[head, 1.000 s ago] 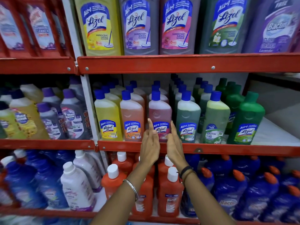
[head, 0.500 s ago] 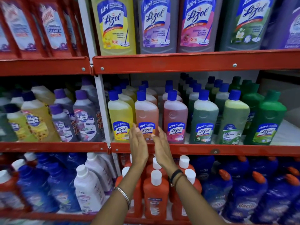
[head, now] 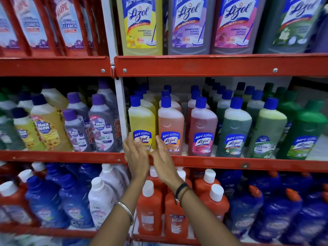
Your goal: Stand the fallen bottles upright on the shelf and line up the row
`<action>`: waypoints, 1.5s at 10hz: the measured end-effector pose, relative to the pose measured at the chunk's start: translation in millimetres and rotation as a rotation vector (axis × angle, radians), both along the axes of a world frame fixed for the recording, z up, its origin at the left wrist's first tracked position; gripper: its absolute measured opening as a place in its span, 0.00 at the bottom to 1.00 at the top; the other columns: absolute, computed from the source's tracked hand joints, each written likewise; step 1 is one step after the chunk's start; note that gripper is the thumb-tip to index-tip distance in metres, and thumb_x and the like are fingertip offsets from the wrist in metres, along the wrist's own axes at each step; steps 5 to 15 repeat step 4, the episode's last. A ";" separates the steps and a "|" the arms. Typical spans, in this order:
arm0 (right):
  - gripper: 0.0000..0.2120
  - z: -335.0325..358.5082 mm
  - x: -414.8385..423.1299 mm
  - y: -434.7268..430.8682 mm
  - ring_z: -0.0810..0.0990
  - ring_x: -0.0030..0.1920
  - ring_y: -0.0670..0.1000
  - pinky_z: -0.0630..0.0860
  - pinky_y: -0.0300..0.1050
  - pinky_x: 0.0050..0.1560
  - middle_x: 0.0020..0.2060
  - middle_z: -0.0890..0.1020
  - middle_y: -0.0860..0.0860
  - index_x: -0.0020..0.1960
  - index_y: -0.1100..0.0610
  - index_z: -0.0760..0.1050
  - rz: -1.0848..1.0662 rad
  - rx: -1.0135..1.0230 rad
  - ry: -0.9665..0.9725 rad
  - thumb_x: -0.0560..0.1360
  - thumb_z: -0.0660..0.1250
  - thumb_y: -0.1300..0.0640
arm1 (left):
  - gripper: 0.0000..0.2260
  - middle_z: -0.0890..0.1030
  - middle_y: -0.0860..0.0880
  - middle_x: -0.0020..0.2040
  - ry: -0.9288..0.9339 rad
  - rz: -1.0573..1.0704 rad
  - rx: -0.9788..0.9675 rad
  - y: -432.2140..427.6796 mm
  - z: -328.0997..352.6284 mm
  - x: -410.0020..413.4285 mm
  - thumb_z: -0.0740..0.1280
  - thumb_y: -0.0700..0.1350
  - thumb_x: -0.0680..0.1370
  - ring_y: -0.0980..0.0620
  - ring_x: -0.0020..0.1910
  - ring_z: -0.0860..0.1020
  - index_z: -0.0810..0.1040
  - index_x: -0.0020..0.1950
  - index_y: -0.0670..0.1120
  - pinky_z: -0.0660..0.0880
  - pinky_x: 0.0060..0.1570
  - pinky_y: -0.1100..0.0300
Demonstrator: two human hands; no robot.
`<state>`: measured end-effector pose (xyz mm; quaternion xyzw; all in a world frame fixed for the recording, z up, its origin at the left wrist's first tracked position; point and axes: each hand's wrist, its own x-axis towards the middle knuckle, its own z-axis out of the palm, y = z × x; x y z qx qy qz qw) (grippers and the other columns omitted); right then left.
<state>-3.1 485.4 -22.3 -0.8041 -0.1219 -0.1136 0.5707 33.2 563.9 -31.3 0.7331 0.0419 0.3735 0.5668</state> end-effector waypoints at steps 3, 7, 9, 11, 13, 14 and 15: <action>0.27 7.4 -9.9 -8.2 0.66 0.69 0.44 0.60 0.43 0.72 0.73 0.66 0.52 0.74 0.56 0.57 -0.017 0.157 0.091 0.78 0.58 0.50 | 0.28 0.68 0.37 0.69 0.109 -0.015 -0.067 -4.4 0.9 -14.5 0.53 0.55 0.76 0.39 0.68 0.67 0.58 0.71 0.40 0.64 0.67 0.45; 0.21 23.0 -30.1 -44.0 0.71 0.62 0.37 0.66 0.33 0.65 0.68 0.73 0.50 0.71 0.55 0.65 -0.156 0.256 -0.088 0.79 0.58 0.52 | 0.27 0.62 0.37 0.70 -0.026 -0.017 -0.005 -35.8 25.5 -34.5 0.54 0.54 0.77 0.41 0.71 0.61 0.57 0.71 0.40 0.58 0.71 0.44; 0.21 23.0 -30.1 -44.0 0.71 0.62 0.37 0.66 0.33 0.65 0.68 0.73 0.50 0.71 0.55 0.65 -0.156 0.256 -0.088 0.79 0.58 0.52 | 0.27 0.62 0.37 0.70 -0.026 -0.017 -0.005 -35.8 25.5 -34.5 0.54 0.54 0.77 0.41 0.71 0.61 0.57 0.71 0.40 0.58 0.71 0.44; 0.21 23.0 -30.1 -44.0 0.71 0.62 0.37 0.66 0.33 0.65 0.68 0.73 0.50 0.71 0.55 0.65 -0.156 0.256 -0.088 0.79 0.58 0.52 | 0.27 0.62 0.37 0.70 -0.026 -0.017 -0.005 -35.8 25.5 -34.5 0.54 0.54 0.77 0.41 0.71 0.61 0.57 0.71 0.40 0.58 0.71 0.44; 0.21 23.0 -30.1 -44.0 0.71 0.62 0.37 0.66 0.33 0.65 0.68 0.73 0.50 0.71 0.55 0.65 -0.156 0.256 -0.088 0.79 0.58 0.52 | 0.27 0.62 0.37 0.70 -0.026 -0.017 -0.005 -35.8 25.5 -34.5 0.54 0.54 0.77 0.41 0.71 0.61 0.57 0.71 0.40 0.58 0.71 0.44; 0.21 23.0 -30.1 -44.0 0.71 0.62 0.37 0.66 0.33 0.65 0.68 0.73 0.50 0.71 0.55 0.65 -0.156 0.256 -0.088 0.79 0.58 0.52 | 0.27 0.62 0.37 0.70 -0.026 -0.017 -0.005 -35.8 25.5 -34.5 0.54 0.54 0.77 0.41 0.71 0.61 0.57 0.71 0.40 0.58 0.71 0.44; 0.21 23.0 -30.1 -44.0 0.71 0.62 0.37 0.66 0.33 0.65 0.68 0.73 0.50 0.71 0.55 0.65 -0.156 0.256 -0.088 0.79 0.58 0.52 | 0.27 0.62 0.37 0.70 -0.026 -0.017 -0.005 -35.8 25.5 -34.5 0.54 0.54 0.77 0.41 0.71 0.61 0.57 0.71 0.40 0.58 0.71 0.44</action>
